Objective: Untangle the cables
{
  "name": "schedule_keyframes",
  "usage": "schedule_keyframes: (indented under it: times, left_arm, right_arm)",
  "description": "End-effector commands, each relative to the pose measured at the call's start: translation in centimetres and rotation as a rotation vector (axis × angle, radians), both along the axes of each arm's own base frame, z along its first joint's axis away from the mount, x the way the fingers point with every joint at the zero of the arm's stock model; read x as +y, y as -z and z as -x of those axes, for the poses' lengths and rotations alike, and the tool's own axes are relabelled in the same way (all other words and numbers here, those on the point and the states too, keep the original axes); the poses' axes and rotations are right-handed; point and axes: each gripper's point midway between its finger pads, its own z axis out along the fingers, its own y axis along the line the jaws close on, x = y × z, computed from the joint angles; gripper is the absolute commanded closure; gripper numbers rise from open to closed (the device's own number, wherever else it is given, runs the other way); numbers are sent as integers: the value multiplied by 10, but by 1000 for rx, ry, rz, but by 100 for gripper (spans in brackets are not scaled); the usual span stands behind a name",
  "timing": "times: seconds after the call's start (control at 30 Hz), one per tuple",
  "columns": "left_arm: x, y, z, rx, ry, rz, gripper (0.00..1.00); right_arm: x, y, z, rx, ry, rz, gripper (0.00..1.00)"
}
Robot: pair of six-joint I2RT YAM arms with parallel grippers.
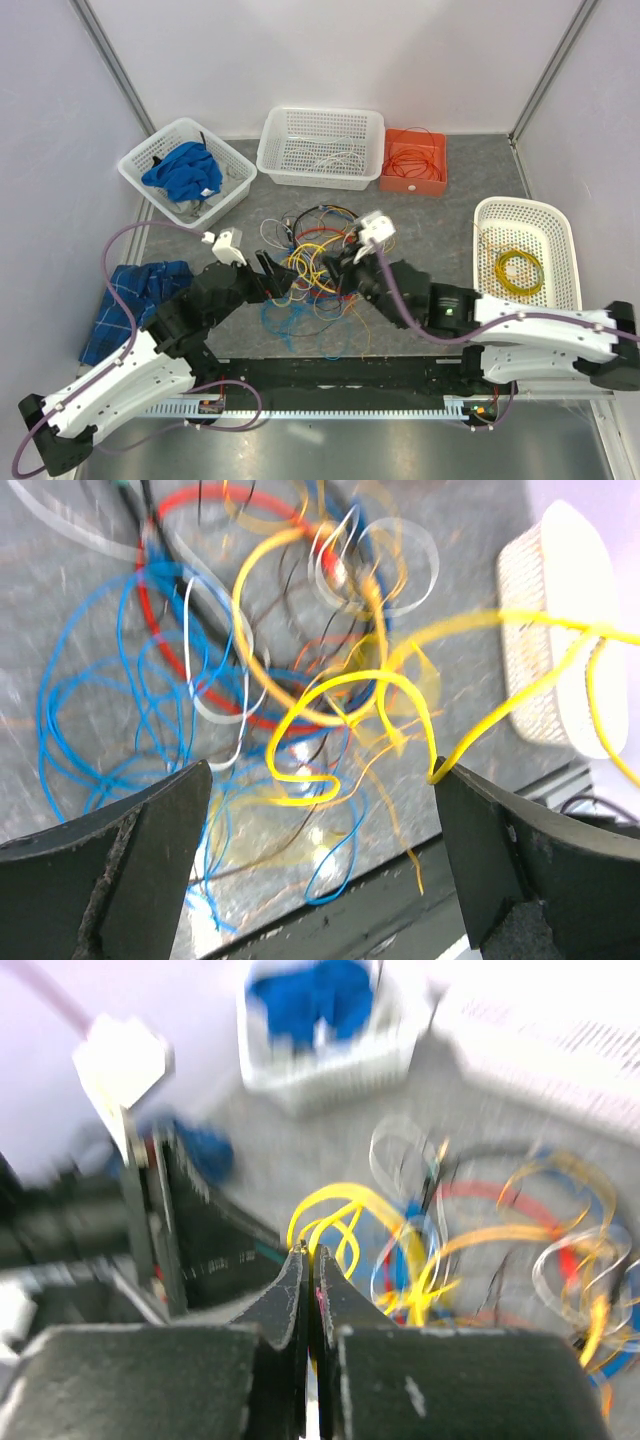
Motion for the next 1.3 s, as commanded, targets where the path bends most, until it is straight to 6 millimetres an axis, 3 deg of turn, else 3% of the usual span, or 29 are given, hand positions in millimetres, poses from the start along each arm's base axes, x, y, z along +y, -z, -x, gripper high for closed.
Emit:
schedule_keyframes:
  times: [0.0,0.13,0.3,0.4,0.53,0.77,0.93,1.07,1.2,1.27]
  left_arm:
    - [8,-58,-18,-173,-53,12,1]
    - [8,-86,-22,-264,-45,22,0]
    - [4,-103,-22,-377,-15,75,0]
    - [-4,-107,-19,-436,15,146,1]
    - [-15,-130,-18,-499,51,234,3]
    - [-46,-140,-14,-485,186,254,4]
    - [-70,-129,11,-494,373,320,3]
    - [-72,-119,14,-458,384,358,4]
    - [-67,-101,8,-386,327,330,5]
    - [-62,-87,4,-330,285,298,6]
  right_arm:
    - [-46,-53,-14,-80,151,-6,100]
    - [-61,-64,-15,-95,188,-24,100]
    - [-67,-75,-12,-94,177,-76,100]
    - [-65,-77,-10,-91,162,-87,100]
    - [-64,-78,-8,-83,146,-100,100]
    - [-69,-83,-4,-74,136,-139,100]
    - [-79,-100,-8,-87,180,-182,100]
    - [-86,-120,-14,-122,226,-203,100]
    - [-122,-138,-32,-169,433,-131,100]
    - [-157,-146,-42,-184,618,-87,100]
